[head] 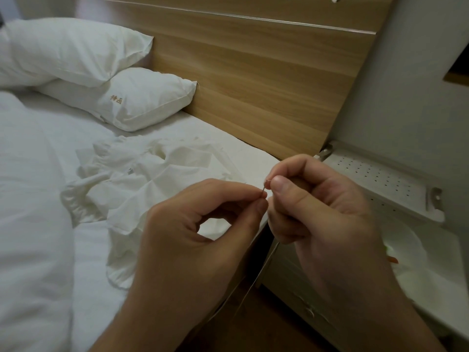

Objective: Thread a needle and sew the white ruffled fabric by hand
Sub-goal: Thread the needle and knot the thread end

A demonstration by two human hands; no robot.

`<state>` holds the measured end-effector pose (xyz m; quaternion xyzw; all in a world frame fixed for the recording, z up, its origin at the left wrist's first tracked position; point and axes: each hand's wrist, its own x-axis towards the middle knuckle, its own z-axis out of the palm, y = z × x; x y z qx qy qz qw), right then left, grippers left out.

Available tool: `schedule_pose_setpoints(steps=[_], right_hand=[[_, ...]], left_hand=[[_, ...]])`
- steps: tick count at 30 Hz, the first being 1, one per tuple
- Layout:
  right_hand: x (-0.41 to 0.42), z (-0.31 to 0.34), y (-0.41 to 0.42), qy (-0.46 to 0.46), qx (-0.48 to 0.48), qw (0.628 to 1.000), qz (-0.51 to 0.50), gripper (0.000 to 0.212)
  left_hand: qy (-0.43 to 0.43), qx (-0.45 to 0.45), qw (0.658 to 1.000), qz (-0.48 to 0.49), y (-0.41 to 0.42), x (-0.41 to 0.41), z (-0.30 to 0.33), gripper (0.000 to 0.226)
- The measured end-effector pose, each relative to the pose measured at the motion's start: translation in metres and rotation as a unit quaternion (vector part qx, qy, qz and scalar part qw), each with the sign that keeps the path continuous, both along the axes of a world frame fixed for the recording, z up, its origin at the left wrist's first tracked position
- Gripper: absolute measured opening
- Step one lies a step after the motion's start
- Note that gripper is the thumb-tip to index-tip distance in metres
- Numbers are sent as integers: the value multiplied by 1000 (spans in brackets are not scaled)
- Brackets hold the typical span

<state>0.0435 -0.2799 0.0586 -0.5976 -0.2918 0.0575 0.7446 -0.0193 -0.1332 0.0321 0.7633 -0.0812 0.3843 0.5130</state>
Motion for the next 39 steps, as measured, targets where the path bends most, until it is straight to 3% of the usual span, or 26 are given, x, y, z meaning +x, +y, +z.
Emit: schedule_pose_setpoints(steps=[15,22,30,36,39], right_hand=[[-1,1,-1,-11,-8,1000,18,10],[-3,1,-1,-53,-54,997,-28,9],[-6,3,-3,-61,-78,994,-52,9],[-10,7,0,-67,-98,991,-60,17],[-10,6,-1,-73,-119,988,-61,7]], left_hand=[[-1,-7,1000,-12,1,0,0,17],[12,-12,1000,-13,0,0,0,18],[62,-102,990,-73,4,-3,3,24],[33,-86,994,-52,4,-1,8,10],[31,-87,995,-37,4,0,6,8]])
